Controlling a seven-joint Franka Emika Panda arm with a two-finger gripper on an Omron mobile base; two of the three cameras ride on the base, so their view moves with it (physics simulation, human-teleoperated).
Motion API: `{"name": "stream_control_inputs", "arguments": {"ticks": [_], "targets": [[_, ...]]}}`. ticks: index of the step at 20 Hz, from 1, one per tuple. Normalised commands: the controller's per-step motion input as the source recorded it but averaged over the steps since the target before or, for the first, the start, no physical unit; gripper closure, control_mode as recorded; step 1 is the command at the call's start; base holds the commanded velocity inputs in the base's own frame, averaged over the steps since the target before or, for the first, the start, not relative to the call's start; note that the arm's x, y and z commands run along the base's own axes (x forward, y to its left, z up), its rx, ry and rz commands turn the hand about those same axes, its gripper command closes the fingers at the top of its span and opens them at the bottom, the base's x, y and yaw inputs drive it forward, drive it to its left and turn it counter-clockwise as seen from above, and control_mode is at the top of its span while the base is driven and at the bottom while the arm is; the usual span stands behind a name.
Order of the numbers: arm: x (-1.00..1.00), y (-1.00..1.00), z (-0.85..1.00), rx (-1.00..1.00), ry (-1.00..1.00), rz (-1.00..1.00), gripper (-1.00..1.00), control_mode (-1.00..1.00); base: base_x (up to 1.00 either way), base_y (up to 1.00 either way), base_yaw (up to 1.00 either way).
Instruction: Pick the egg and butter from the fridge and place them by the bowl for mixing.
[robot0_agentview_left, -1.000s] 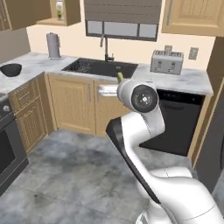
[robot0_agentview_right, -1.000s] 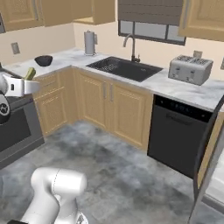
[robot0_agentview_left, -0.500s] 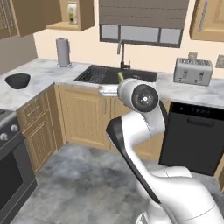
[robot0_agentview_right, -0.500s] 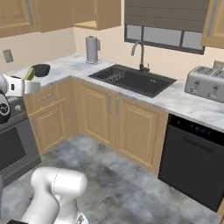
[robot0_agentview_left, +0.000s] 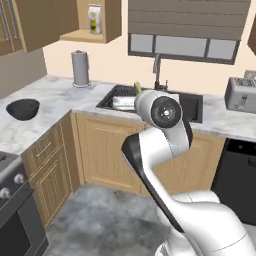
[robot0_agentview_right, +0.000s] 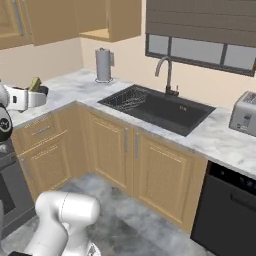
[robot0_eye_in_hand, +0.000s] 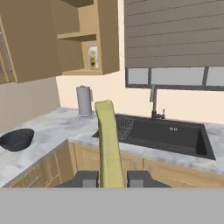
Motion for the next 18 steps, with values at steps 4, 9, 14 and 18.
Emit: {"name": "stream_control_inputs", "arguments": {"ticks": [4, 9, 14, 18], "targets": [[0.0, 0.0, 0.0, 0.0, 0.0, 0.0, 1.0, 1.0, 1.0, 0.13, 0.08], [0.0, 0.0, 0.0, 0.0, 0.0, 0.0, 1.0, 1.0, 0.98, -0.08, 0.4], [0.0, 0.0, 0.0, 0.0, 0.0, 0.0, 1.0, 1.0, 0.65, -0.1, 0.58], [0.0, 0.0, 0.0, 0.0, 0.0, 0.0, 1.0, 1.0, 0.34, -0.05, 0.62]]}}
